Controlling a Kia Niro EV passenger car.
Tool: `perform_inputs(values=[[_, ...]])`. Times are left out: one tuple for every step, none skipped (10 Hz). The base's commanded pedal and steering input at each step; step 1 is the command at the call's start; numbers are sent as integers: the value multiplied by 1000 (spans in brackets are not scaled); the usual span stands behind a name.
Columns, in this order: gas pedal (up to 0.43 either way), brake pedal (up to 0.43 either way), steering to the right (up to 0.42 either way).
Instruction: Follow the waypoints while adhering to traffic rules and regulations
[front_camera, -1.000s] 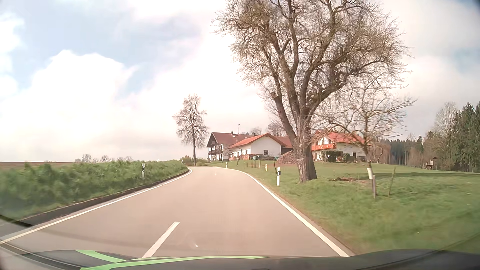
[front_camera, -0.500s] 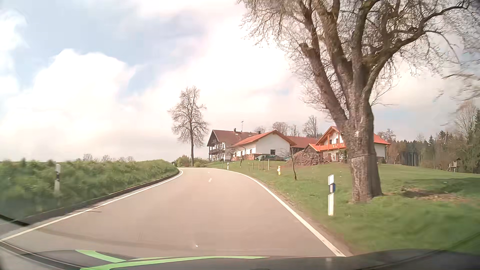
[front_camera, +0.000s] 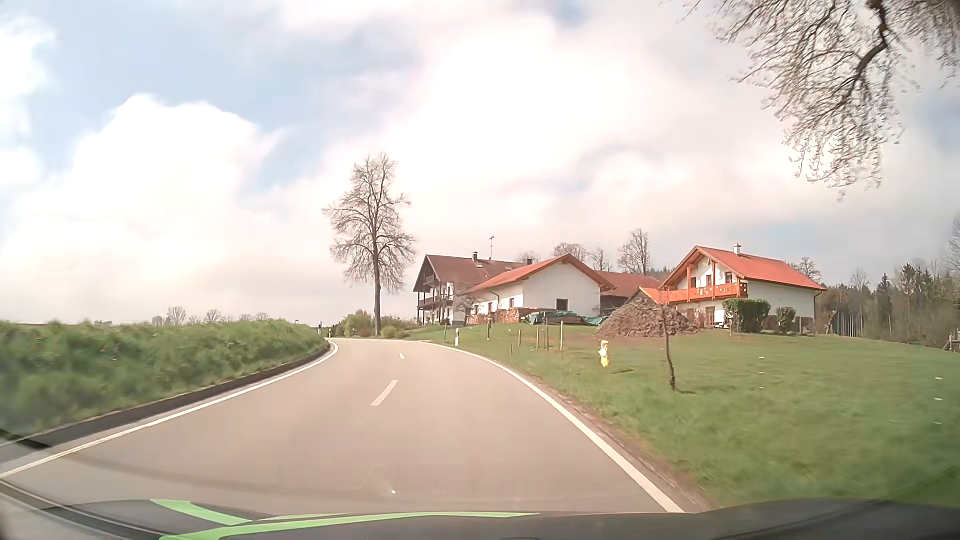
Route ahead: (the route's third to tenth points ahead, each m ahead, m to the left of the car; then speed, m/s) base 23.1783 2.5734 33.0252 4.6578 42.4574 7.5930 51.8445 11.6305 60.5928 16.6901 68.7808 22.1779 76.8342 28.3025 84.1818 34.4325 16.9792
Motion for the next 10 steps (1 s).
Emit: perform_inputs(values=[[0,0,-12],[0,0,-20],[0,0,-24],[0,0,-26],[0,0,-27],[28,0,-31],[47,0,-35],[67,0,-38],[79,0,-41],[87,0,-45]])
